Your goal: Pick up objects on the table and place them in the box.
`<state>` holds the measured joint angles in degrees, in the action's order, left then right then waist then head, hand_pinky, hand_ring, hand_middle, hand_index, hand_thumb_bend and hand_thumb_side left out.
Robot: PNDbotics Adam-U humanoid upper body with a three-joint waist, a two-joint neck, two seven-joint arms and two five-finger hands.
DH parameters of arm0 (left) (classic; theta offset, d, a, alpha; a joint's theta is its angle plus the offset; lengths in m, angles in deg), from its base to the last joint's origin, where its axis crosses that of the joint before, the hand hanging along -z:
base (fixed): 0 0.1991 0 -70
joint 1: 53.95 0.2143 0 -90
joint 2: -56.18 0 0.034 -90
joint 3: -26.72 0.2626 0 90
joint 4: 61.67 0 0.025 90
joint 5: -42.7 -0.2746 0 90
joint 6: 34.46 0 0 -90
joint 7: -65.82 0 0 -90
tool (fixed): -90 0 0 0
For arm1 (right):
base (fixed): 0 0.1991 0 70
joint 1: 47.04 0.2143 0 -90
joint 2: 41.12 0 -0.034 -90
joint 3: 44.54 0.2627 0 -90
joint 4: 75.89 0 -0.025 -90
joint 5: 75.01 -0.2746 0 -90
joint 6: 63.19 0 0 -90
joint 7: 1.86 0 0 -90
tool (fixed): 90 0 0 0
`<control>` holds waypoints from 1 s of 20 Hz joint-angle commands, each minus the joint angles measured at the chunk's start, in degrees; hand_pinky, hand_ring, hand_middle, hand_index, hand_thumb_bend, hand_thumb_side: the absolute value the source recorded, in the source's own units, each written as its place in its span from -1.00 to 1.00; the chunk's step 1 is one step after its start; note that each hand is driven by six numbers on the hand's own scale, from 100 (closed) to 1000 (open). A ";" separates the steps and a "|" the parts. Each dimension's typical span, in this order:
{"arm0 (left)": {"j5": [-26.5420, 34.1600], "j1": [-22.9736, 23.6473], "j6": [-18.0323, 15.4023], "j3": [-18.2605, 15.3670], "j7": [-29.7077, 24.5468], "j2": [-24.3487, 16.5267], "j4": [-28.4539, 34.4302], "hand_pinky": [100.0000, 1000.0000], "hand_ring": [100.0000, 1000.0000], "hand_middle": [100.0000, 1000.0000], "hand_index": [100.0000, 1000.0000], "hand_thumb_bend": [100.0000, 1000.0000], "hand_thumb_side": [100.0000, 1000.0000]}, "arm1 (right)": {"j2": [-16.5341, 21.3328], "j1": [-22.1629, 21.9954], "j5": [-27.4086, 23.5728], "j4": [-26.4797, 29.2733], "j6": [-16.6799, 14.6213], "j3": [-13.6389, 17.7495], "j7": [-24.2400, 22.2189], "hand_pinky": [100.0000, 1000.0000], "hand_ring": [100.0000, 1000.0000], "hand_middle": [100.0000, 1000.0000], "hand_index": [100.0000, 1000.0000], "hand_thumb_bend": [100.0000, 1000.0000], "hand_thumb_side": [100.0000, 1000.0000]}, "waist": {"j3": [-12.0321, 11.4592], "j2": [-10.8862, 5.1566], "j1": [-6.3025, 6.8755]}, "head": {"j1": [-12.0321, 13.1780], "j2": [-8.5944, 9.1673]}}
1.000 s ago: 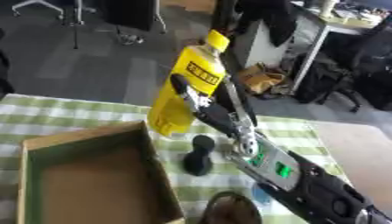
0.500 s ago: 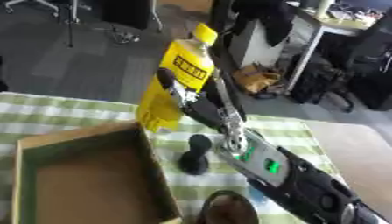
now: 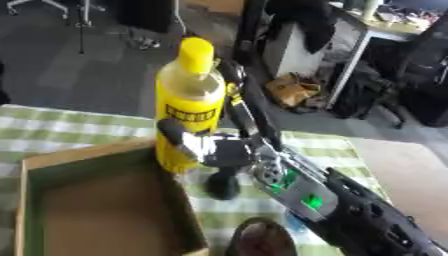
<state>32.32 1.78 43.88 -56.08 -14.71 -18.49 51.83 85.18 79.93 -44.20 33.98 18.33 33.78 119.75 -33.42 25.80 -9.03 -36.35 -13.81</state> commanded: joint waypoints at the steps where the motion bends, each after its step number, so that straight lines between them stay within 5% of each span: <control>1: -0.02 -0.20 -0.37 0.12 -0.06 0.27 1.09 0.61 0.73 0.60 0.38 -1.00 1.00 | 2.51 0.60 12.21 4.08 -3.03 0.68 -1.68 -0.59 -0.91 -0.63 -0.18 -1.00 0.80 | 0.11 -1.72 0.52 | -0.18 0.00; 6: 0.16 0.06 -0.92 0.34 -0.25 0.69 1.09 0.61 0.72 0.60 0.38 -1.00 1.00 | 2.41 1.09 29.68 4.70 -8.62 0.41 1.11 -0.59 -0.85 -0.65 -0.21 -1.00 0.77 | 0.00 -2.11 0.33 | -1.07 -0.46; 11: 0.47 0.19 -1.47 0.65 -0.51 0.95 1.09 0.61 0.72 0.60 0.38 -1.00 1.00 | 2.66 0.80 41.36 4.72 -11.43 0.11 6.07 -0.58 -0.75 -0.66 -0.23 -1.00 0.72 | -0.28 -2.13 -0.17 | -1.82 -0.27; 15: 0.93 0.38 -1.94 0.90 -0.64 0.98 1.09 0.61 0.71 0.58 0.38 -1.00 1.00 | 3.18 -1.45 50.69 4.34 -11.64 0.57 7.32 -0.58 -0.70 -0.66 -0.24 -1.00 0.68 | -0.49 -2.11 -0.83 | -2.57 0.19; 20: 1.53 0.45 -2.29 1.12 -0.82 1.18 1.09 0.60 0.71 0.57 0.38 -1.00 1.00 | 3.91 -3.12 56.58 4.32 -11.43 0.74 10.13 -0.58 -0.65 -0.67 -0.26 -1.00 0.66 | -0.65 -2.17 -1.18 | -4.20 -0.27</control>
<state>33.52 2.45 41.93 -55.20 -15.51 -17.50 51.83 86.64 76.45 10.69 37.50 6.82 33.49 129.03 -34.07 25.29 -10.72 -39.99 -14.02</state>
